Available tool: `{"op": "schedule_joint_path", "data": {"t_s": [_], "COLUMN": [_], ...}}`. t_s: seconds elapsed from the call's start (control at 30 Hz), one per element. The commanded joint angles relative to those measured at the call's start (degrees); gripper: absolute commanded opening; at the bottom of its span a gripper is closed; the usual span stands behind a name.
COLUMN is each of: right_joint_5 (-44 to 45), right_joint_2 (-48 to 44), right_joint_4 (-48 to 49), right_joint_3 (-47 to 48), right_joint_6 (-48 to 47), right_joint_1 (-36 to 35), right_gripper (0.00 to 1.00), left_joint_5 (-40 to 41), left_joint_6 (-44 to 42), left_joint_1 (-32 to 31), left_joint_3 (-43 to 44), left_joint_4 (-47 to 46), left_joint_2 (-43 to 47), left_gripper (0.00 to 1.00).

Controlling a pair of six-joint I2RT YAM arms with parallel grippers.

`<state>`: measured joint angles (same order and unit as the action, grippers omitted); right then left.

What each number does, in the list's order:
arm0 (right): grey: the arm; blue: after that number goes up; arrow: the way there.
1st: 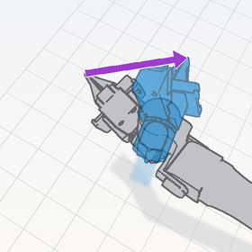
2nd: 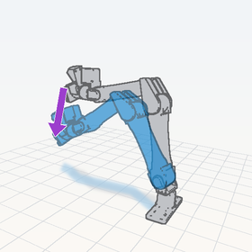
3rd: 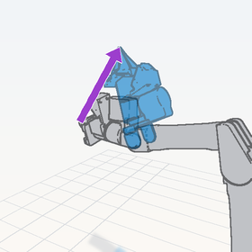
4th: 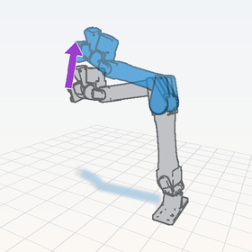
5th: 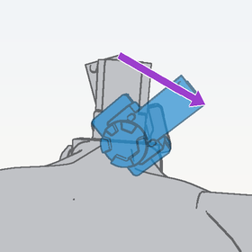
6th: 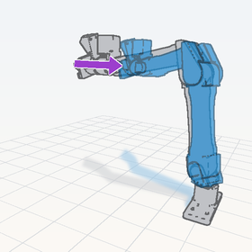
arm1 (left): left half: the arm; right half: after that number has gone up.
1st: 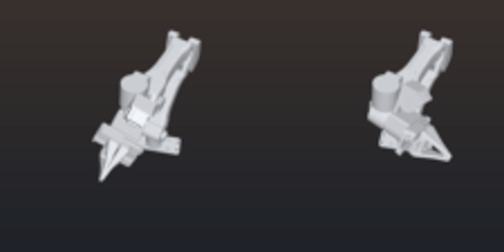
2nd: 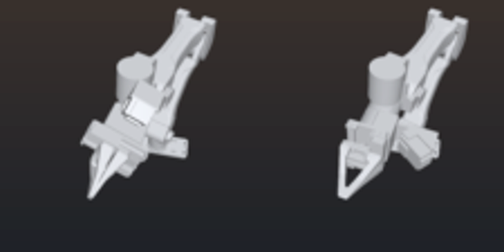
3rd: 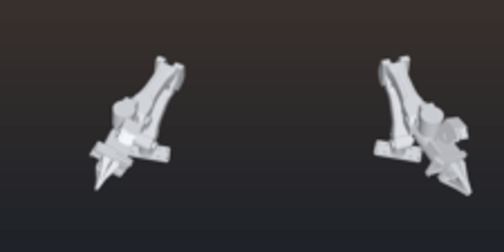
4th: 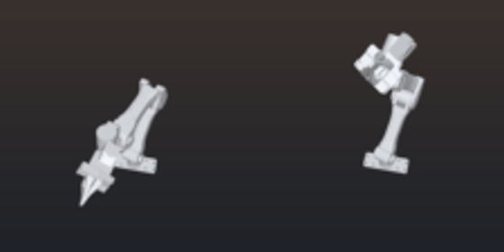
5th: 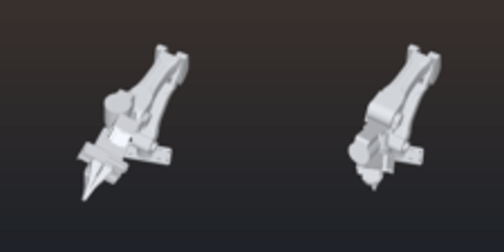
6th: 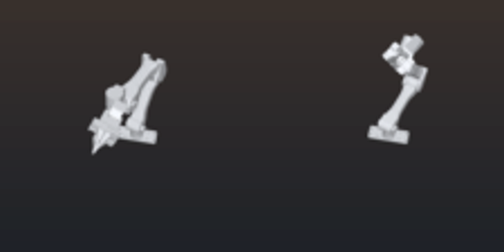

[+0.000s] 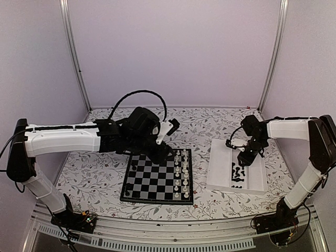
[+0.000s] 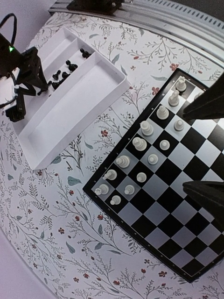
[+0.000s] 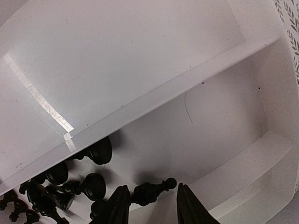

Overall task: Set up the chess pieces on the board
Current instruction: Pick up the chess piece from the storage box.

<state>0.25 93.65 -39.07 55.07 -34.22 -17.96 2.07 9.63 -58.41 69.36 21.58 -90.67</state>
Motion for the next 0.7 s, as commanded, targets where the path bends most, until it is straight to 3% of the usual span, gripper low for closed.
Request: {"op": "schedule_joint_path", "data": {"t_s": [0.0, 0.23, 0.5, 0.67], "right_joint_5": [3.3, 4.4, -2.2, -1.8], "right_joint_2": [-0.9, 0.9, 1.1, -0.8], "right_joint_4": [-0.2, -0.7, -1.8, -1.4], "right_joint_3": [-1.1, -1.7, -1.7, -2.1], "right_joint_6": [0.9, 1.1, 0.3, 0.0], "right_joint_1": [-0.3, -0.3, -1.6, -2.4], "right_gripper": [0.37, 0.34, 0.31, 0.30], "left_joint_5": [0.2, 0.2, 0.3, 0.4], "left_joint_6": [-0.2, -0.2, -0.2, -0.3], "left_joint_1": [-0.6, -0.6, -0.6, -0.6], "left_joint_3": [-0.4, -0.3, -0.2, -0.2], "left_joint_4": [-1.8, -1.4, -1.2, -1.2], "left_joint_2": [-0.8, -1.2, -1.6, -1.6], "left_gripper": [0.47, 0.47, 0.47, 0.47]}}
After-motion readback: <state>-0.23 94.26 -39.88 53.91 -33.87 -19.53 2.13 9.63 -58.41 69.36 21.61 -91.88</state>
